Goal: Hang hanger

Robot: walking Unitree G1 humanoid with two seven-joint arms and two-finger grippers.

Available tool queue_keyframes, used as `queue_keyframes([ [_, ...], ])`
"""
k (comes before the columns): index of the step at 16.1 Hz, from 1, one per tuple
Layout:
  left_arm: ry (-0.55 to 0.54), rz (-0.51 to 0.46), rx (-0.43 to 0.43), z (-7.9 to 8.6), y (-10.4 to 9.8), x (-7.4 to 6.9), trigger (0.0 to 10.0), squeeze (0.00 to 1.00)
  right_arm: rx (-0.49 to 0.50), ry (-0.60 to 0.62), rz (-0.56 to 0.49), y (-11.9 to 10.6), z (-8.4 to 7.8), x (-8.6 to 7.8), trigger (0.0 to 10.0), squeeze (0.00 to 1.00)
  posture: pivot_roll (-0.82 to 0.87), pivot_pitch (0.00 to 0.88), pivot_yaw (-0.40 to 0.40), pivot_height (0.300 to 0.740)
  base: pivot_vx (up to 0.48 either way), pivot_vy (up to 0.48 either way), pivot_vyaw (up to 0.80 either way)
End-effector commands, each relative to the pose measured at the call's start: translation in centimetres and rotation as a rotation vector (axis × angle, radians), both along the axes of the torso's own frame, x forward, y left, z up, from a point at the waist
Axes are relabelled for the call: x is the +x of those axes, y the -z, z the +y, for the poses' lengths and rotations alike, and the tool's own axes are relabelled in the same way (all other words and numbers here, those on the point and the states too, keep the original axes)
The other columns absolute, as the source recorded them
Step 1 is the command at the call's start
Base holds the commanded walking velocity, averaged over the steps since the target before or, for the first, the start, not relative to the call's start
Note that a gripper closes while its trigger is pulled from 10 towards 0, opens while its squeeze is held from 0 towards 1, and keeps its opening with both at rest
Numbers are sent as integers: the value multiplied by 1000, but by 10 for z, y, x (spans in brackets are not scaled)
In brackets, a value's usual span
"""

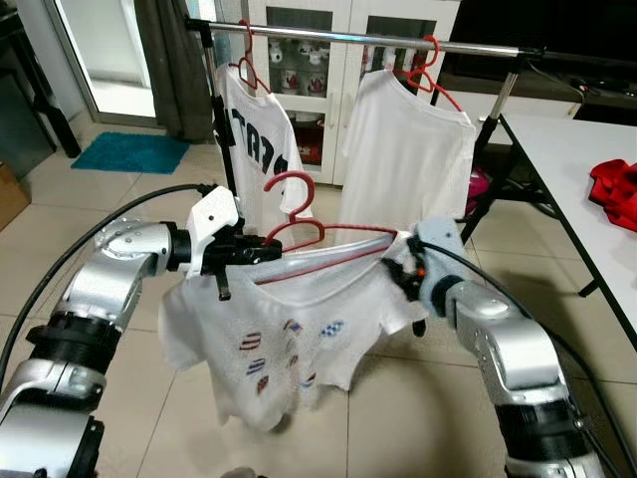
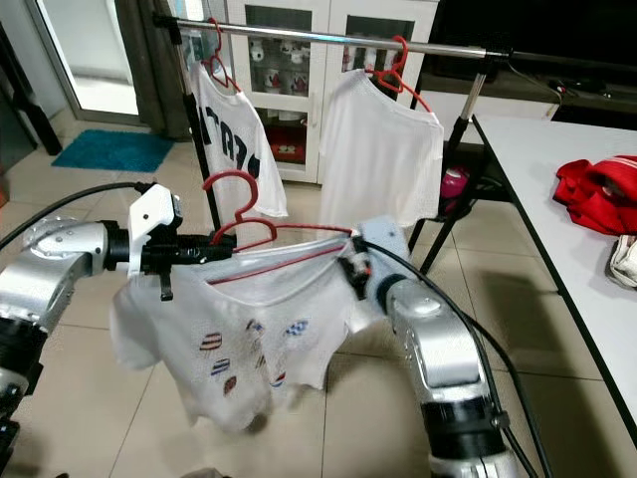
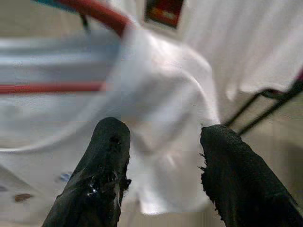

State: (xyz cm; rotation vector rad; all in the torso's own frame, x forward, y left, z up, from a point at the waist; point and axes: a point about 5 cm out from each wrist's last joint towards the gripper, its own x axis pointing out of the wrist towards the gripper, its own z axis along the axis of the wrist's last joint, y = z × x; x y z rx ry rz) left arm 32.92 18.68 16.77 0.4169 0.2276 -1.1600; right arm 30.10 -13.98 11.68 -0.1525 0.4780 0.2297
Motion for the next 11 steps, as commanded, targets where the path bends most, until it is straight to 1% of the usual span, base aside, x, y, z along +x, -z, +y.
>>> queue_keyframes([
  [1, -2, -37, -23, 0, -10, 1, 0, 0, -6, 35, -20, -2, -4, 4, 10000, 0, -138, 0, -14, 740, 0, 0, 0],
  [3, 0, -34, -26, 0, -11, -2, 0, 0, 44, 64, -14, 2, -4, 6, 10000, 0, -136, 0, -16, 740, 0, 0, 0],
  [4, 6, -29, -28, -1, -11, -3, 0, 0, 84, 78, -16, 3, -2, 7, 10000, 0, -132, 0, -16, 740, 0, 0, 0],
  [5, 8, -26, -28, -1, -11, -4, 0, 0, 104, 84, -19, 2, 0, 9, 10000, 0, -132, 0, -16, 740, 0, 0, 0],
  [8, -3, -26, -22, 0, -10, -4, 0, 0, 134, 74, -27, -1, 5, 7, 10000, 0, -133, 0, -10, 740, 0, 0, 0],
  [11, -27, -31, -2, 2, -7, -1, 0, 0, 134, 74, -25, -2, 3, 5, 10000, 0, -135, 0, -9, 740, 0, 0, 0],
])
